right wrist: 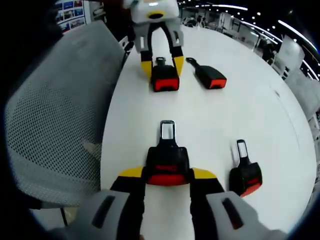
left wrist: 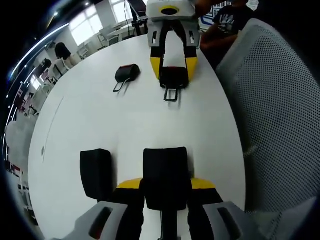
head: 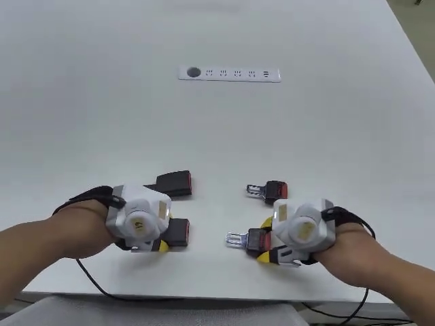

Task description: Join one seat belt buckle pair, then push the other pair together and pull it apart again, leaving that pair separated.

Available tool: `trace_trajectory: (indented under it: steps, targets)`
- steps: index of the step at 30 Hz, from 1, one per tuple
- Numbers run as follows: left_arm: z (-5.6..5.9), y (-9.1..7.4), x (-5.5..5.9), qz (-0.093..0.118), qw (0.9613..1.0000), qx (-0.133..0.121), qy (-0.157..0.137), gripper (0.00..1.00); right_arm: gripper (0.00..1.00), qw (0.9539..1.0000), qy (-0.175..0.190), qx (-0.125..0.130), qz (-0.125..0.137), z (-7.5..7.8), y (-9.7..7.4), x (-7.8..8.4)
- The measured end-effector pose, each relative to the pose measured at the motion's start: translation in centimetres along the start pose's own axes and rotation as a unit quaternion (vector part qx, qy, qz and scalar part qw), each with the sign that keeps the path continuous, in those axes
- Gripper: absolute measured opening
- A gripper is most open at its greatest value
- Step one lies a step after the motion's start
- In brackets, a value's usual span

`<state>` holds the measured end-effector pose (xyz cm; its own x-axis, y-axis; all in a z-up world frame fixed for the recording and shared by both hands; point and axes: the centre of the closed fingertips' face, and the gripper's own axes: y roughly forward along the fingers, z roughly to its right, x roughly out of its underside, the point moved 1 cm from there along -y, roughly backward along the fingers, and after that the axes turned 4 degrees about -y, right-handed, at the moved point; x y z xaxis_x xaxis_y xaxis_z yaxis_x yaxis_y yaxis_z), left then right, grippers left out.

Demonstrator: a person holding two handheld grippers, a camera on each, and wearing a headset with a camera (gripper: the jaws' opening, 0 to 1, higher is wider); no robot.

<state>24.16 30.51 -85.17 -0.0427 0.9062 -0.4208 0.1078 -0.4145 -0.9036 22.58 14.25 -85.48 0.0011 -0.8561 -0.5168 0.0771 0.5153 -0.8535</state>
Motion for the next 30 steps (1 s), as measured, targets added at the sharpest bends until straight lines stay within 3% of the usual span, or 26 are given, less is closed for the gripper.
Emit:
trace_trajectory:
  steps: [12,19,30]
  targets:
    - [0.0,-0.1,0.0,-0.004,0.9999,0.0,0.011,0.34,0.34,0.9998,-0.001,-0.004,0.017,0.3,2.9,-4.9]
    - [0.0,0.0,-0.1,-0.006,0.9999,0.002,0.009,0.34,0.34,0.9999,0.006,-0.006,0.012,1.0,3.6,-5.6]
    - [0.0,0.0,-0.1,-0.008,0.9999,0.001,0.007,0.34,0.34,0.9999,-0.015,0.004,0.003,0.9,3.5,-5.9]
